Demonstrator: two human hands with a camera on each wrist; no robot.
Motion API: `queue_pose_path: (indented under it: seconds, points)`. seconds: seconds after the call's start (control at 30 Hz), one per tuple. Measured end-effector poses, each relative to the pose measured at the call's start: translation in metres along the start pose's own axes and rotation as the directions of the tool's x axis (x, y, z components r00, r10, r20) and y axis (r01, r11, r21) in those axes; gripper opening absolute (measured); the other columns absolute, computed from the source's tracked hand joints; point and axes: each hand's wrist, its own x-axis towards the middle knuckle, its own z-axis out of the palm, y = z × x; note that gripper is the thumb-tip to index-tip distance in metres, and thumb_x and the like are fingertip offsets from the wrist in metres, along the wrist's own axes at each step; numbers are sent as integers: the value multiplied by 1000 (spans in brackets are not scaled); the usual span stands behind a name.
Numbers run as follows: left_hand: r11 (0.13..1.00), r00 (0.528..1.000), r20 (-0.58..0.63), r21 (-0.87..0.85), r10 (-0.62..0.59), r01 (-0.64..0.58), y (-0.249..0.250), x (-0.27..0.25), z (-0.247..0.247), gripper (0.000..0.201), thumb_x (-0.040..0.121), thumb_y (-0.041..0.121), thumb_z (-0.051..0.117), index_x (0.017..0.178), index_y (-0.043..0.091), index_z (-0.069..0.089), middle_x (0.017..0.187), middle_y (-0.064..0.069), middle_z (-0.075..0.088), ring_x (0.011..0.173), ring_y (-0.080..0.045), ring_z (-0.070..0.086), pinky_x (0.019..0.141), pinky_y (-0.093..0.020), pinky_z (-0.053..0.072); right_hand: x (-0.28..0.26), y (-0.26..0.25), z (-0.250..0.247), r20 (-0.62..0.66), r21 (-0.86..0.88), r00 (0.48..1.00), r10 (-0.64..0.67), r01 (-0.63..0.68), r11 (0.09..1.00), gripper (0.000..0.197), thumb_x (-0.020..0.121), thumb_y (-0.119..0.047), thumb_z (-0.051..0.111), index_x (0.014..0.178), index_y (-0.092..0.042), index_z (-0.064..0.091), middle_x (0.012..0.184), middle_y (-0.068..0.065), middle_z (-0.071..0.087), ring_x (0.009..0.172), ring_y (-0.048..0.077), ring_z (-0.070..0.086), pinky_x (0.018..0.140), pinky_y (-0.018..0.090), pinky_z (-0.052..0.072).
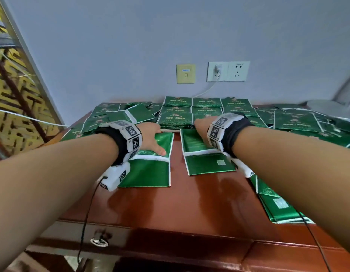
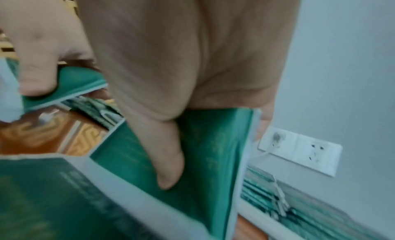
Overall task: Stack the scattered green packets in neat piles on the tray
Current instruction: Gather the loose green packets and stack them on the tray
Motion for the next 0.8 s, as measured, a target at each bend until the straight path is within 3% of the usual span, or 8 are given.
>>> queue_pose_path:
  seconds: [0.1, 0.17, 0.37, 0.43, 0.53, 0.6, 0.67, 0.8]
  points:
    - [1000, 996, -85, 21, -1, 3, 5, 5, -11, 70, 78, 49, 73, 130, 8, 50, 125, -8, 56, 112, -24, 52, 87, -28, 40, -1, 9, -2, -62, -26, 998, 5, -6, 1000, 15, 84, -23, 61, 94, -24, 49, 74, -2, 44, 78, 20, 45, 76, 34, 47]
    - [999, 991, -132, 43, 0, 6, 8, 5, -11, 62, 78, 50, 71, 122, 9, 55, 109, -4, 57, 97, -21, 52, 78, -28, 39, 0, 2, -4, 24, -74, 999, 45, -43, 996, 20, 76, -22, 68, 88, -18, 52, 83, -2, 54, 77, 22, 53, 76, 33, 50]
    - [980, 982, -183, 201, 50, -13, 18, -6, -2, 58, 86, 54, 59, 134, 23, 51, 128, 2, 58, 116, -22, 54, 92, -36, 41, -8, -2, 13, 167, -142, 986, -24, 48, 989, 26, 76, -16, 58, 100, -11, 65, 91, 4, 65, 72, 23, 58, 68, 30, 52]
    - [966, 979, -187, 255, 86, -36, 20, -11, 0, 51, 87, 57, 57, 126, 24, 58, 114, 3, 62, 104, -20, 57, 84, -34, 44, -12, -3, 19, 168, -145, 986, -13, 38, 989, 30, 77, -24, 64, 105, -12, 64, 101, 5, 66, 78, 22, 59, 70, 29, 52]
    - [967, 985, -81, 218, 152, -132, 17, -14, 5, 56, 80, 64, 60, 116, 21, 64, 103, 5, 62, 88, -16, 55, 69, -29, 45, -17, -3, 21, 153, -80, 988, -20, 33, 996, 71, 66, -55, 76, 119, -15, 51, 114, 6, 55, 101, 26, 57, 86, 41, 51]
    - [963, 978, 80, 174, 194, -205, 13, -16, 11, 79, 73, 71, 61, 135, 22, 52, 127, 1, 58, 110, -18, 55, 89, -32, 47, -17, -2, 21, 163, -52, 986, -17, 26, 998, 93, 59, -65, 76, 129, -17, 41, 121, 6, 51, 108, 28, 54, 91, 45, 48]
    - [947, 959, 235, 238, 157, -214, 9, -21, 17, 103, 72, 78, 52, 152, 22, 20, 151, -5, 33, 135, -24, 35, 110, -39, 33, -14, -1, 21, 199, -36, 980, -17, 25, 999, 102, 59, -63, 78, 137, -12, 37, 127, 8, 53, 111, 29, 56, 91, 44, 49]
    - [947, 932, 361, 310, -39, -81, 6, -30, 36, 101, 77, 84, 28, 150, 32, -19, 161, -4, -8, 147, -33, 4, 115, -49, 13, -12, -7, 20, 269, -25, 962, -42, 51, 998, 88, 67, -59, 76, 129, -2, 50, 115, 8, 63, 102, 27, 62, 88, 39, 52]
